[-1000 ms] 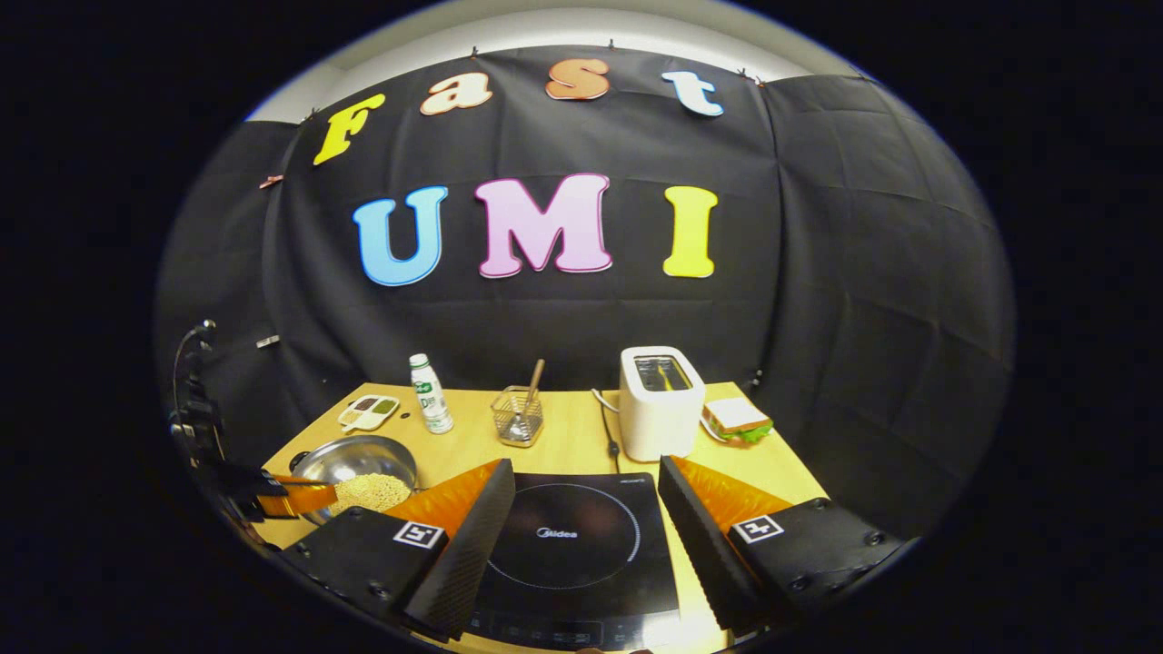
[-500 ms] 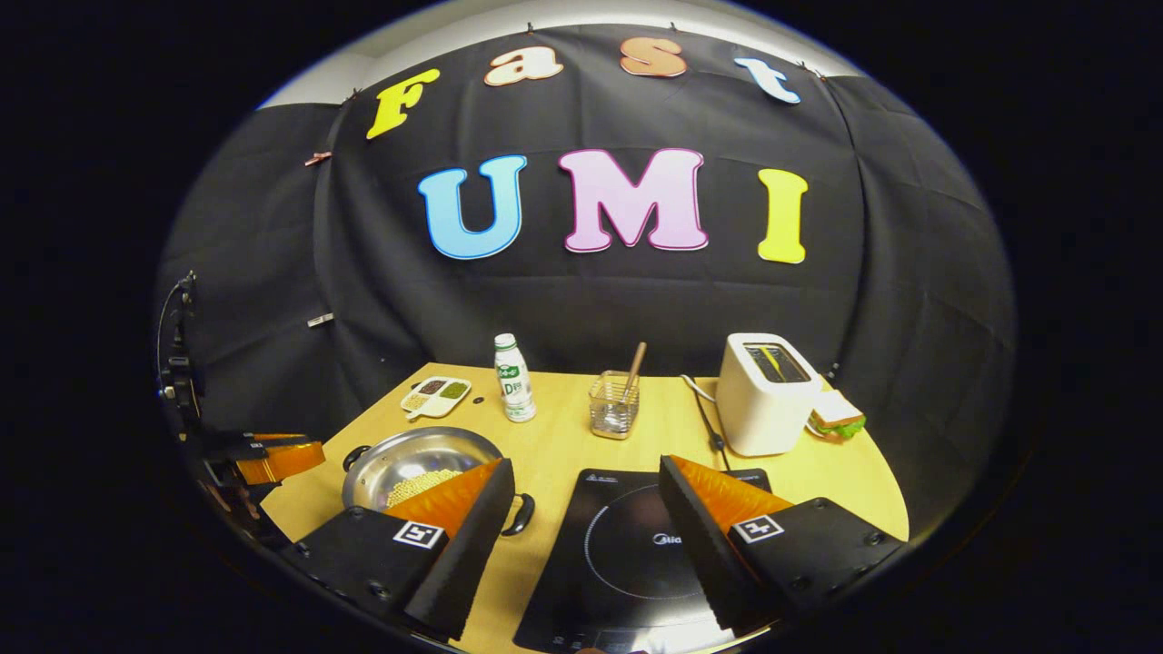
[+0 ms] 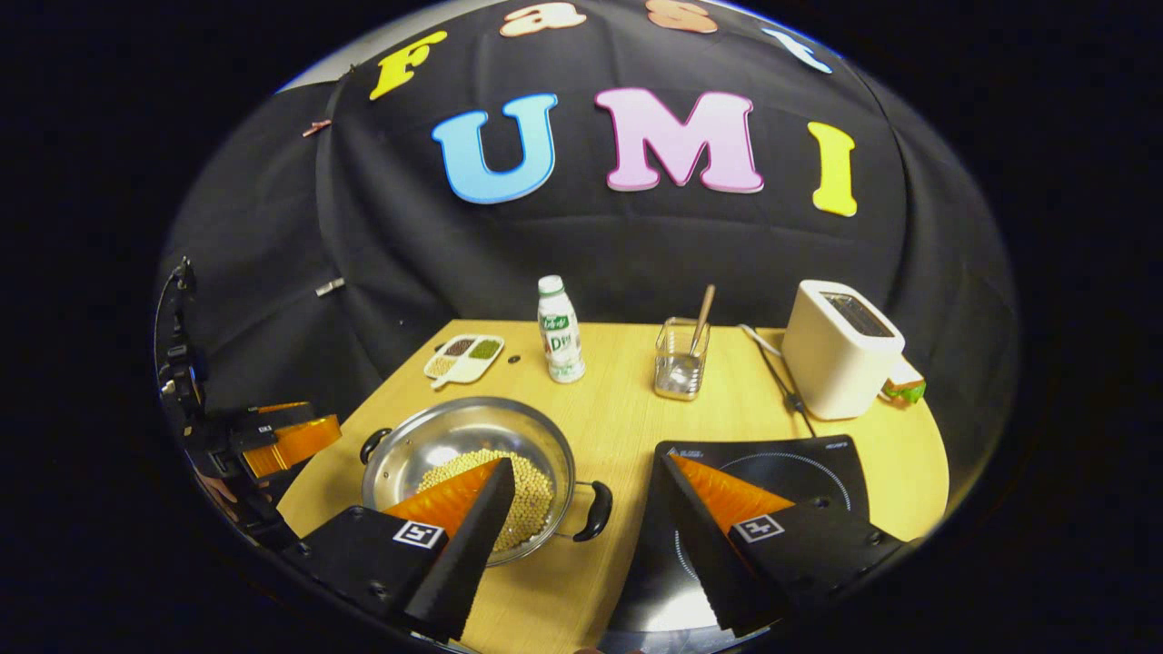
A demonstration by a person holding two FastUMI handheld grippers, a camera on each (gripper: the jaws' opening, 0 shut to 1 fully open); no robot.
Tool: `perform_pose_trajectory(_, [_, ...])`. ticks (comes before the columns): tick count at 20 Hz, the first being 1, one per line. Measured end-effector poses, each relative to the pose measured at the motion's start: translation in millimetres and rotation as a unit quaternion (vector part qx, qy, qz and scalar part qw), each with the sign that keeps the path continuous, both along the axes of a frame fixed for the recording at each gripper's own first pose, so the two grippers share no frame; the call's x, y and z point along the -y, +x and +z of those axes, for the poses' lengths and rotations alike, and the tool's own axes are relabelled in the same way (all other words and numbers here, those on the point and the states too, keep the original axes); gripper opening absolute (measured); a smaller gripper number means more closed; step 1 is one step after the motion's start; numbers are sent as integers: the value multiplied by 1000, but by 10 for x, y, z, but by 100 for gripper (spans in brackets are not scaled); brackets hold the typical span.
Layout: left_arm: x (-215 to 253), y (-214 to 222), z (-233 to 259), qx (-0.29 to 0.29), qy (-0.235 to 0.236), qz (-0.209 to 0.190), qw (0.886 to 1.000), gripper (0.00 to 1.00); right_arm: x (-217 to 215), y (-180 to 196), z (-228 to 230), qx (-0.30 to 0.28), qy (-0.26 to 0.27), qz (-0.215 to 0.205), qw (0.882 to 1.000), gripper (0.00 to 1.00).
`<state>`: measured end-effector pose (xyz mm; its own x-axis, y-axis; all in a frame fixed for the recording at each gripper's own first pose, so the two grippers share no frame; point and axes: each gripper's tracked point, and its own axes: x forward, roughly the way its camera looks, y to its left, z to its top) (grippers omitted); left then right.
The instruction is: First push the handle of the pot to place it horizontally, then grasp the pot with both hands and set it on the induction cooktop.
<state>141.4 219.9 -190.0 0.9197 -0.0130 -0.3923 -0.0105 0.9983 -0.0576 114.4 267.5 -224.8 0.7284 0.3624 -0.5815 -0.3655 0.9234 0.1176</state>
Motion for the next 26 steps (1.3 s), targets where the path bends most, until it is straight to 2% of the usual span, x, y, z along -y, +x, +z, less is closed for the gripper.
perform_pose_trajectory(7, [-179, 356, -442, -37, -24, -10, 999, 95, -158, 128, -720, -74, 3, -12, 997, 100])
perform_pose_trajectory(12, [-213, 558, -885, -77, -50, -8, 996, 95, -195, 288, -1105, -101, -8, -21, 995, 100])
perform_pose_trajectory(24, [-213, 798, -1359, -137, -52, -39, 988, 94, -349, 240, -1533, -143, -8, -33, 989, 99])
perform_pose_trajectory(25, [-242, 801, -1395, -144, -50, -37, 988, 94, -356, 237, -1576, -151, -8, -35, 988, 98])
perform_pose_trajectory(26, [-259, 790, -1441, -151, -48, -37, 987, 92, -352, 232, -1585, -156, -8, -36, 987, 92])
